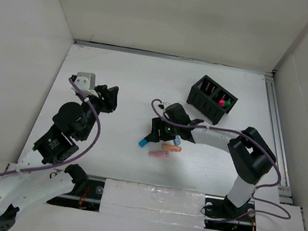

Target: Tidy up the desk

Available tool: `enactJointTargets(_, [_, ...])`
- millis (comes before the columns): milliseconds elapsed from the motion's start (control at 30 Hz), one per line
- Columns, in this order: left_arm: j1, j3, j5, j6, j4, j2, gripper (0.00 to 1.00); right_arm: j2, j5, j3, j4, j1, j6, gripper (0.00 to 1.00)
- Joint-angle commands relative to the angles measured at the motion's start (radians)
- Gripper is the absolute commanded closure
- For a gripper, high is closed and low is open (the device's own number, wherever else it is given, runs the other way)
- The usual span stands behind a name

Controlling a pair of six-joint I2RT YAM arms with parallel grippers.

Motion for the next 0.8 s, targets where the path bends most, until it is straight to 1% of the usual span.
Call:
enactJointTargets(0, [-0.003,0.004,0.008,-0.004,0.040,0.002,0.60,0.081,-0.032,0.058,0.070,0.001,0.016,0.36])
enactJointTargets(67, [-0.003,0.007,0.015,-0.006,0.037,0.002,0.60,0.108,-0.035,0.068,0.080,0.001,0.020,0.36])
enactJointTargets(233, [-0.003,0.005,0.010,-0.004,0.037,-0.001,0.60,0.150,0.035,0.138,0.065,0.010,0.001,0.39])
enactJointTargets(400, [-0.003,0.007,-0.014,-0.003,0.040,-0.022,0.61,0.184,0.204,0.204,-0.055,0.055,-0.092,0.42])
enactJointTargets(467, [-0.003,0.005,-0.033,-0.007,0.040,-0.047,0.61,0.200,0.236,0.225,-0.090,0.066,-0.109,0.42])
enactJointTargets(500, [-0.003,-0.002,-0.060,-0.009,0.046,-0.058,0.61,0.207,0.291,0.229,-0.098,0.066,-0.120,0.42])
enactJointTargets(567, [-0.003,-0.010,-0.097,-0.021,0.055,-0.088,0.61,0.213,0.316,0.235,-0.109,0.090,-0.125,0.45])
enactJointTargets(667, [-0.003,-0.021,-0.195,-0.039,0.058,-0.122,0.60,0.230,0.341,0.246,-0.121,0.113,-0.106,0.48])
enactJointTargets(700, [-0.003,-0.027,-0.255,-0.058,0.056,-0.148,0.60,0.236,0.360,0.250,-0.124,0.113,-0.097,0.48])
enactJointTargets(767, [-0.003,-0.034,-0.310,-0.078,0.058,-0.186,0.60,0.254,0.382,0.258,-0.127,0.139,-0.088,0.49])
